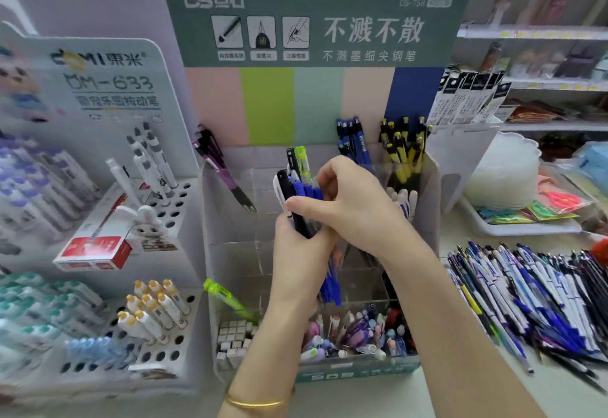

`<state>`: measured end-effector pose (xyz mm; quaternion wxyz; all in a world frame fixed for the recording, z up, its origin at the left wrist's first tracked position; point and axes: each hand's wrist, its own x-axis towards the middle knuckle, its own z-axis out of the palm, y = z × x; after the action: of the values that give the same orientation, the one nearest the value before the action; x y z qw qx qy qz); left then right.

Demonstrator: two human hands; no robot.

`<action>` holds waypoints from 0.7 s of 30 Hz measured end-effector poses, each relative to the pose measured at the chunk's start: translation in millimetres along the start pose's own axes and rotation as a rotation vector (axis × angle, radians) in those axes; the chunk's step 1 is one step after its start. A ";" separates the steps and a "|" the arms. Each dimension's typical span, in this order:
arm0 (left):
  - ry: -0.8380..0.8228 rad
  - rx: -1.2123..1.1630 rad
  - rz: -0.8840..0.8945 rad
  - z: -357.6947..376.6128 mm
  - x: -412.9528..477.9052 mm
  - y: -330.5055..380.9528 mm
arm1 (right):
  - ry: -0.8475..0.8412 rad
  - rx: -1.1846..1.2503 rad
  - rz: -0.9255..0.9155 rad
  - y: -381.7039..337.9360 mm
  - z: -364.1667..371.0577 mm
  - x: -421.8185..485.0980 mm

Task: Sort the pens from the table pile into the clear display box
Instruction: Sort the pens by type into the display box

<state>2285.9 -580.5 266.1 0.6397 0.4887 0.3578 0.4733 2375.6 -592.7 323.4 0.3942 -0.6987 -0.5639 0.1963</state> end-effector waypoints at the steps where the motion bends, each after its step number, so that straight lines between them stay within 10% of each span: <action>1: 0.008 -0.009 -0.021 -3.5 1.1 0.1 | -0.037 0.015 0.001 -0.8 0.8 3.2; 21: -0.120 -0.143 -0.114 -30.4 9.3 5.6 | -0.127 -0.100 -0.046 -15.2 16.1 26.8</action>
<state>2259.2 -562.5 263.5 0.7191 0.4480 0.3114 0.4303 2362.1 -561.3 329.8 0.3264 -0.6905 -0.6129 0.2027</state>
